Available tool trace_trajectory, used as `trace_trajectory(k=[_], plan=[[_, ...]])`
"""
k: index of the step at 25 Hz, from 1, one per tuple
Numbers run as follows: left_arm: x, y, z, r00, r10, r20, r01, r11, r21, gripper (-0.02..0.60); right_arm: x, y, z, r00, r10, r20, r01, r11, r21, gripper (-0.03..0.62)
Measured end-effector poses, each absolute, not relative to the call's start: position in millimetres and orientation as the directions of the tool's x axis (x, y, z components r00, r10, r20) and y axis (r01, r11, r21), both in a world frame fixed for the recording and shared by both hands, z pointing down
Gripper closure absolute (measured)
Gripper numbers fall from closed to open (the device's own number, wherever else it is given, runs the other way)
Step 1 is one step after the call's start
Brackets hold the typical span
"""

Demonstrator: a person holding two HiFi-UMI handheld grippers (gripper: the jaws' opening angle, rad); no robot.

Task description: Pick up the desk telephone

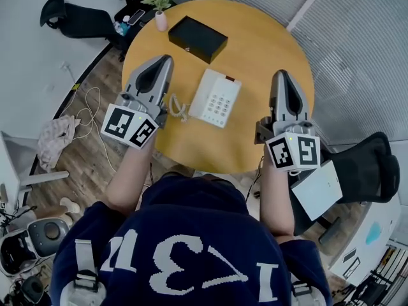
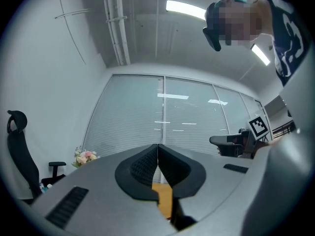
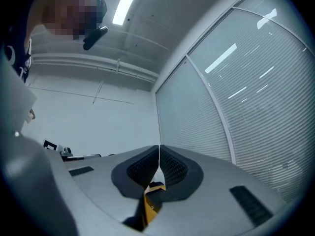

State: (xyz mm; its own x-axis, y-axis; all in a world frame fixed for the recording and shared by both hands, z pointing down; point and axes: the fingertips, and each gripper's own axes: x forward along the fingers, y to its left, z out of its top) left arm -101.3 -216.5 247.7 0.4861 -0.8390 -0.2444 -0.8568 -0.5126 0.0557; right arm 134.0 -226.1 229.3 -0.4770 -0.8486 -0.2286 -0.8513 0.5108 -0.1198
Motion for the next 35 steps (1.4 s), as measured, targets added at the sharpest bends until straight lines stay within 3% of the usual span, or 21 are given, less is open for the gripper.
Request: trace_trajectory(k=[23,32,35], plan=[[-99,-304,305,0.563,-0.817,-0.126,-0.808,-0.576,0.124,0.565,133,-286,281,-0.369,-0.923,-0.111,-0.908,0.384,-0.166,0.565],[-87,-326,362,0.627,-0.777,-0.048,-0.751,-0.62,0.227,0.561,130,-299,353,-0.334,-0.941,0.045,-0.928,0.32,-0.191,0.563],[-83,-331,394,0.646,-0.763,0.019,-0.738,-0.618,0.269,0.484,127,-302,387,-0.356,-0.927,0.121,-0.918,0.323,-0.231,0.563]])
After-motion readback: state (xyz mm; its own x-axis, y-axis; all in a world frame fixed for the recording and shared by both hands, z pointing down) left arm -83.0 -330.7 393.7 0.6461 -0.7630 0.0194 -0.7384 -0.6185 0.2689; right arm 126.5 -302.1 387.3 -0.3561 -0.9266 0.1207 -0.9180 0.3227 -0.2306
